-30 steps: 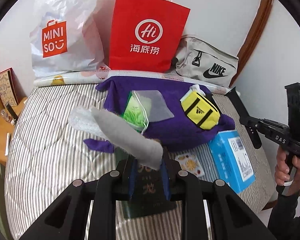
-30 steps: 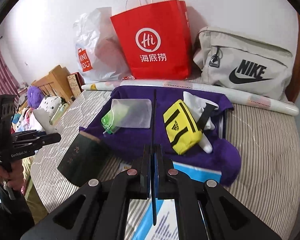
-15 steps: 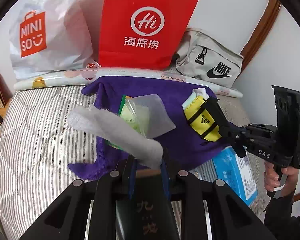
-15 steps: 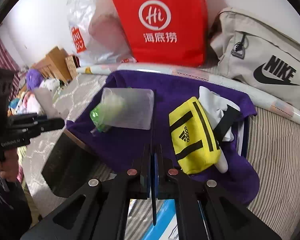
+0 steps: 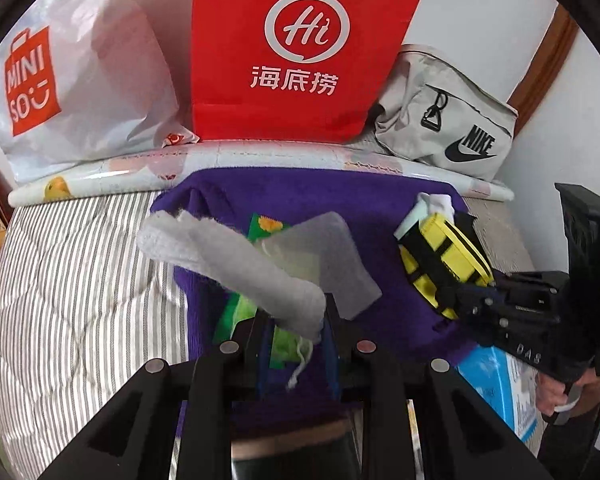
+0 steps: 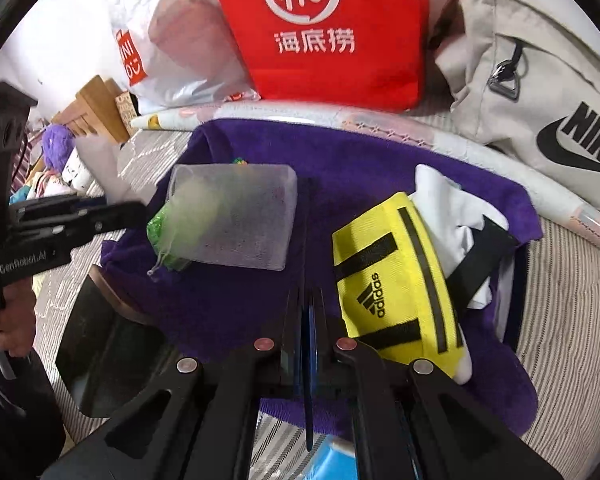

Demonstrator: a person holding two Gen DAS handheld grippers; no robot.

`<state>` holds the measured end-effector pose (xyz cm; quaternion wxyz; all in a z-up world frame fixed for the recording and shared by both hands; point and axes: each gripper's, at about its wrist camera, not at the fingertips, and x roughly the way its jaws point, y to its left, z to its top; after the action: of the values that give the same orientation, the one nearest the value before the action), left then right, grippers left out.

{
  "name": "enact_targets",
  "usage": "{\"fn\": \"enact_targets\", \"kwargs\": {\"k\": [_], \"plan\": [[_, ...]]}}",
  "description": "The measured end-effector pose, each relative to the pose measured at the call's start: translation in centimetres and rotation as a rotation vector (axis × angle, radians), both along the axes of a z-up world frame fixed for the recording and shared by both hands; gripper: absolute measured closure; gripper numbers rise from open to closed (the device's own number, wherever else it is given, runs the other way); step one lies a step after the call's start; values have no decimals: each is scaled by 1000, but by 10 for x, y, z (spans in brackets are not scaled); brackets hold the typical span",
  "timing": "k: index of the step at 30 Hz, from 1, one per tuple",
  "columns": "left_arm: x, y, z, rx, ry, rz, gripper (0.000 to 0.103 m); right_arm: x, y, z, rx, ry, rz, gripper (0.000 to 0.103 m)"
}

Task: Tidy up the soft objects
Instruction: 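Release the cloth on the towel with the left tool while the right pushes the yellow pouch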

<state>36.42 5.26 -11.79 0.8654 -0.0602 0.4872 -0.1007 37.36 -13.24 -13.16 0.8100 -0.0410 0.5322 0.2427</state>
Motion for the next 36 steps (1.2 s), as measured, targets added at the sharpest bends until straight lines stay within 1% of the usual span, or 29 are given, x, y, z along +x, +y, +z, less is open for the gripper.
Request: {"fn": "enact_targets", "kwargs": {"k": [1, 3, 4, 7, 10, 15, 25, 27, 29, 30, 31, 32, 34, 36], "plan": [[3, -1, -1, 7, 1, 0, 82, 2, 2, -2, -5, 2, 3, 100], [9, -4, -4, 51, 0, 4, 82, 5, 6, -5, -18, 13, 16, 100], [11, -5, -5, 59, -4, 5, 82, 7, 8, -8, -26, 20, 22, 100], [17, -7, -11, 55, 9, -4, 82, 14, 13, -16, -63, 36, 33, 100], [22, -9, -15, 72, 13, -3, 82, 18, 14, -24, -78, 58, 37, 100], [27, -9, -20, 67, 26, -8, 82, 22, 16, -32, -90, 86, 38, 100], [33, -9, -24, 58, 48, -16, 80, 30, 18, -36, -102, 107, 47, 99], [34, -7, -23, 41, 64, -11, 77, 30, 18, -36, -103, 110, 46, 96], [33, -4, -22, 23, 73, -5, 62, 29, 16, -34, -90, 117, 36, 86], [31, -3, -20, 25, 62, 2, 60, 28, 14, -32, -82, 113, 32, 84], [28, -2, -17, 33, 48, 8, 57, 26, 12, -29, -70, 107, 30, 77], [26, -1, -15, 41, 38, 10, 55, 23, 10, -26, -59, 101, 27, 68], [21, 1, -10, 39, 33, 11, 54, 18, 6, -17, -41, 78, 14, 60], [16, 4, -4, 24, 28, 20, 54, 13, 2, -9, -34, 54, -3, 55]]}}
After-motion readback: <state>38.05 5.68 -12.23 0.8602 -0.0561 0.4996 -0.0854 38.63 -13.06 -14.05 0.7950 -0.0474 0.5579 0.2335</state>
